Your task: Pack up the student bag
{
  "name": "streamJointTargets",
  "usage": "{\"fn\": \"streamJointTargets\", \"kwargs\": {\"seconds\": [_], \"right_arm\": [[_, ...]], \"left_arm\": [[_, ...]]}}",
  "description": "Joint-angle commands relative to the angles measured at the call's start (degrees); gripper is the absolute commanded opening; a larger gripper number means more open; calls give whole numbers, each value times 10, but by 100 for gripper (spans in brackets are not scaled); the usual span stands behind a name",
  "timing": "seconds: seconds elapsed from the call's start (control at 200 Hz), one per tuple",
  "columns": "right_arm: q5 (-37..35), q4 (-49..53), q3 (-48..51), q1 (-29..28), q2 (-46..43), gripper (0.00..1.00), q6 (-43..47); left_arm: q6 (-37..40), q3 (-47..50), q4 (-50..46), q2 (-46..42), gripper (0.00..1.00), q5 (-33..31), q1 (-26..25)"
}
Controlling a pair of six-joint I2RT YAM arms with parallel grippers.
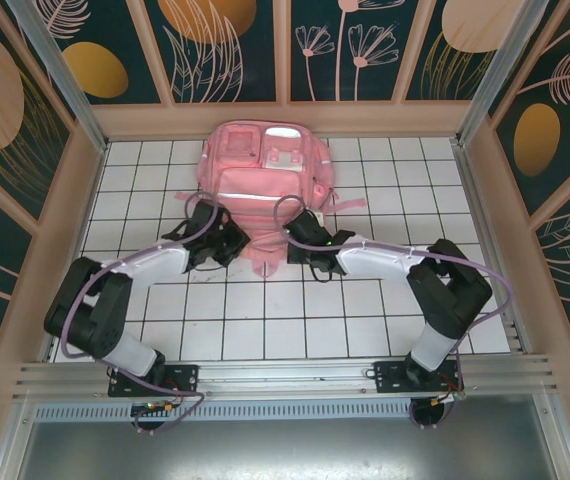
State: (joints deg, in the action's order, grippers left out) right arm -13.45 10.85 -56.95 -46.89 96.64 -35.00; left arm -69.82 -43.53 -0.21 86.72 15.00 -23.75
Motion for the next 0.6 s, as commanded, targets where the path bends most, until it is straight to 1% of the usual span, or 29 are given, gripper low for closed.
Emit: {"fn": "streamJointTargets", "kwargs": {"seconds": [0.0, 0.32, 0.47, 0.57, 0.595], "right_arm": [[-55, 35, 13, 39, -14, 0, 24], [-64, -21, -19, 98, 30, 0, 101], [-58, -48, -49, 139, 64, 0, 131], [-51, -59, -71, 153, 87, 0, 140], [-49, -60, -78, 171, 92, 0, 141]], "left_arm": [[57, 26, -65, -47, 0, -40, 54], [187, 9, -118, -57, 0, 52, 144], [256, -28, -178, -59, 0, 57, 157], [280, -33, -193, -65, 0, 67, 165], [284, -32, -194, -65, 0, 72, 166]]}}
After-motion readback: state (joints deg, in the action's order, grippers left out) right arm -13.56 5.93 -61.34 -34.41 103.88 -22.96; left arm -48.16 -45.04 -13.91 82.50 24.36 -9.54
